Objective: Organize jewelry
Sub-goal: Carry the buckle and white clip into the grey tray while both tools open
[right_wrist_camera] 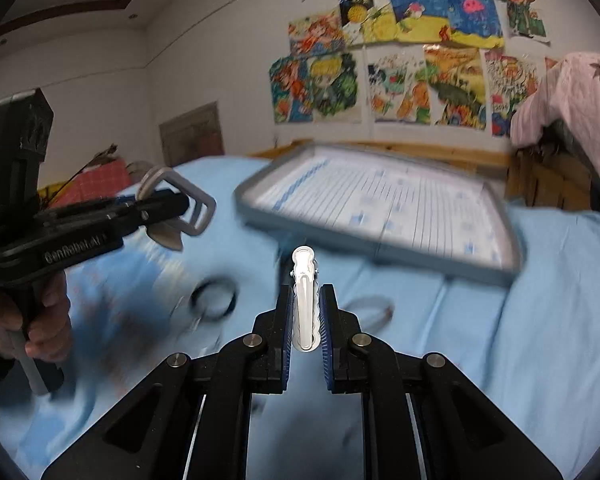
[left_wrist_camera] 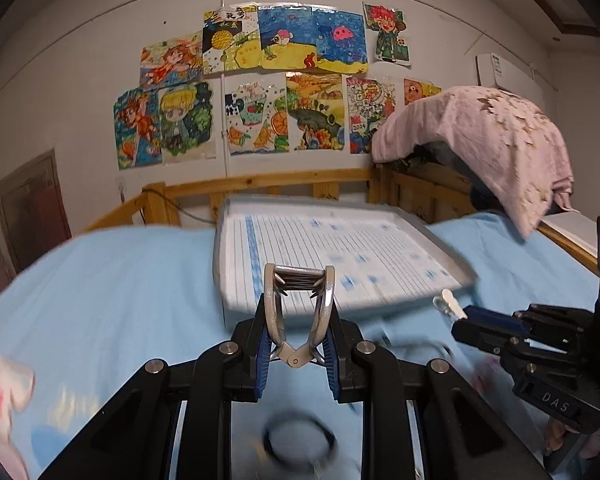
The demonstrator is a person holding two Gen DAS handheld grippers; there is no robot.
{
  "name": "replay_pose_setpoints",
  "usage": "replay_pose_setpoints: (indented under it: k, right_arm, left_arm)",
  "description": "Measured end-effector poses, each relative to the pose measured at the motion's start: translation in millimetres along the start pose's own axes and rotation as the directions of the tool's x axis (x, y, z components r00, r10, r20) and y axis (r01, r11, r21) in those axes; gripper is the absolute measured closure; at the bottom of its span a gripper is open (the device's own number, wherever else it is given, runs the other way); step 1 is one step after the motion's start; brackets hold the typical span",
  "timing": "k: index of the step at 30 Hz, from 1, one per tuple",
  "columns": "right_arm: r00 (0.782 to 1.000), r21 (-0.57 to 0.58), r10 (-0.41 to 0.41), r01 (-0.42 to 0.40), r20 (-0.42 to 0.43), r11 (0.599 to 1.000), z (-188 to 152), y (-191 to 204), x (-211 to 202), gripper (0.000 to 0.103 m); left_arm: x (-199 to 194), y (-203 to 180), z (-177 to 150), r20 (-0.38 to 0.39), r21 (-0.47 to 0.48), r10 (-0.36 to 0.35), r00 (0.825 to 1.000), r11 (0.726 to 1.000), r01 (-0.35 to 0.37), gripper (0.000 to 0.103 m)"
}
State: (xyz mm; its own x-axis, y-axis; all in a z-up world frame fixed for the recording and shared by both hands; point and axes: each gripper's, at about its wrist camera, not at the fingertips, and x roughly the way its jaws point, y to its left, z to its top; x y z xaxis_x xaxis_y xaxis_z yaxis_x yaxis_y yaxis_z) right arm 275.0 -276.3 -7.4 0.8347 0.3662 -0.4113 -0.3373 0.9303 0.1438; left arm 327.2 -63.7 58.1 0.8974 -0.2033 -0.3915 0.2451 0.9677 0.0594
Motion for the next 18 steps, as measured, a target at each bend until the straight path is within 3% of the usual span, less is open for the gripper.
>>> replay_pose_setpoints:
  k: [4,8,14,18]
  right_arm:
    - [0.999,0.001,-0.047,0.047,0.016,0.999,41.5,-16.0,48.9,0.091]
    - [0.997,0.027,-0.073,0.073,-0.011,0.997,62.1,-37.4,98.9,0.091]
    - [0.996,0.047,-0.084,0.086,-0.043,0.995,52.4,-35.2,138.4,0.091]
    - [0.994,0.037,-0.105,0.106,-0.030,0.994,43.1,-30.5,143.3,0.091]
  left_arm:
    - [37.8,18.5,18.5,-0.024,-0.063,-0.014,1.000,0.998,0.012,0.082]
    - [71.4,31.5,21.3,-0.081,-0.110,-0.036,0.996,0.994,0.027,0.082]
    - [92.4,19.1,4.0,-0.140,-0.030,-0.058,0.988,0.998,0.054,0.082]
    - [98.5,16.2,-9.0,-0.159,-0.019,-0.052,0.986,0.999,0.050,0.081]
